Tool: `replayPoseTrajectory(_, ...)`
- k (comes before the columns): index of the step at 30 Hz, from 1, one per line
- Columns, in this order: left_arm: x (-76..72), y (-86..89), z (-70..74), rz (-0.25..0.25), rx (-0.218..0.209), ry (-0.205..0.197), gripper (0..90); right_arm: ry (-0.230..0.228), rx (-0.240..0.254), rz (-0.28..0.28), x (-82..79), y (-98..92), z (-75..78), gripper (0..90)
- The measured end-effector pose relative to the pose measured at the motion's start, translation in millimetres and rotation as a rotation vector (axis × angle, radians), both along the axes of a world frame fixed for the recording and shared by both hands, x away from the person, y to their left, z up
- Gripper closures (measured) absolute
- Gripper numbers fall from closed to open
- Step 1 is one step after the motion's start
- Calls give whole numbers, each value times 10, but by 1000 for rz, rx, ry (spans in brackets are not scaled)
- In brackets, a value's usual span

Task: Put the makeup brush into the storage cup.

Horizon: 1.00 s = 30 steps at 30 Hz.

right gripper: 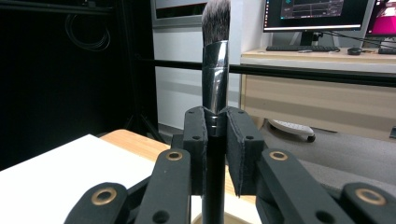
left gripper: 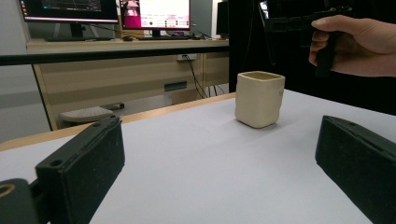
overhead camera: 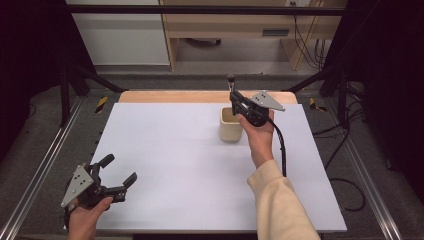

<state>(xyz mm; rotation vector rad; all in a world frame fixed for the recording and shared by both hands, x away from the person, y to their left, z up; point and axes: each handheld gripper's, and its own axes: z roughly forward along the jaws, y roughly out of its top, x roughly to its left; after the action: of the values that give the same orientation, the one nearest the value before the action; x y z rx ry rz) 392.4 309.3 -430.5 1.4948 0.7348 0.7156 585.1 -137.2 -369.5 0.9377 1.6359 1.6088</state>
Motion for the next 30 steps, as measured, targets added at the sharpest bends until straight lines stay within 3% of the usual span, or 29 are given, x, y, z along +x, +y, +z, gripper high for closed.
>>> replayPoseTrajectory(30, -4, 9, 7, 2, -7, -4, 10, -6, 3, 2, 106, 39, -172, 789)
